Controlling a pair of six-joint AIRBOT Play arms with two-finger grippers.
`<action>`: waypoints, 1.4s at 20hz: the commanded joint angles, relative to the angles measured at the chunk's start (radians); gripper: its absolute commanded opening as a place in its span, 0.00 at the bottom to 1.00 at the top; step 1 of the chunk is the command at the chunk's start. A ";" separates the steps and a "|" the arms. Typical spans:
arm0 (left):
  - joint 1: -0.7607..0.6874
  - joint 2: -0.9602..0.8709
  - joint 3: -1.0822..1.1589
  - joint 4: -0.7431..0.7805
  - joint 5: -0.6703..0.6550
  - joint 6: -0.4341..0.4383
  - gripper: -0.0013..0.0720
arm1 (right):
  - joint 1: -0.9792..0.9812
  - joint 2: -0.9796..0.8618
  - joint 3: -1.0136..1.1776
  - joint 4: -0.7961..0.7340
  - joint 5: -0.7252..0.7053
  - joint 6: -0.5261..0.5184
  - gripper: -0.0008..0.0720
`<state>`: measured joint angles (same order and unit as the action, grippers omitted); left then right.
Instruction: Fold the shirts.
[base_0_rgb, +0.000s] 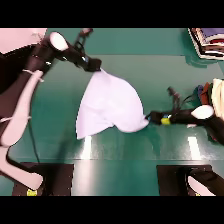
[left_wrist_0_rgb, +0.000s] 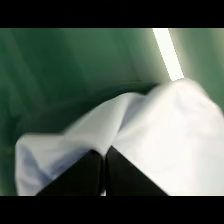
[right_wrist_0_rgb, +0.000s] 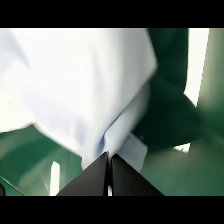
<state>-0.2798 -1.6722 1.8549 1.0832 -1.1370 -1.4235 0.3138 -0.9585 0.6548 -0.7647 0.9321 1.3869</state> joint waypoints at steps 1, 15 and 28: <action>0.026 0.248 0.000 0.018 0.031 0.012 0.05 | -0.095 0.152 0.261 -0.131 0.152 0.001 0.03; 0.016 0.685 -0.094 0.051 -0.096 -0.007 0.05 | -0.153 -0.062 0.976 -0.232 0.414 0.004 0.03; -0.338 0.686 -0.943 -0.021 -0.017 -0.027 0.52 | -0.154 -0.110 0.726 -0.437 0.528 0.029 0.03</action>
<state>-0.5415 -0.9871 1.0050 1.1217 -1.1828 -1.4498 0.2031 -1.1137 1.4765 -1.1938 1.4765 1.4143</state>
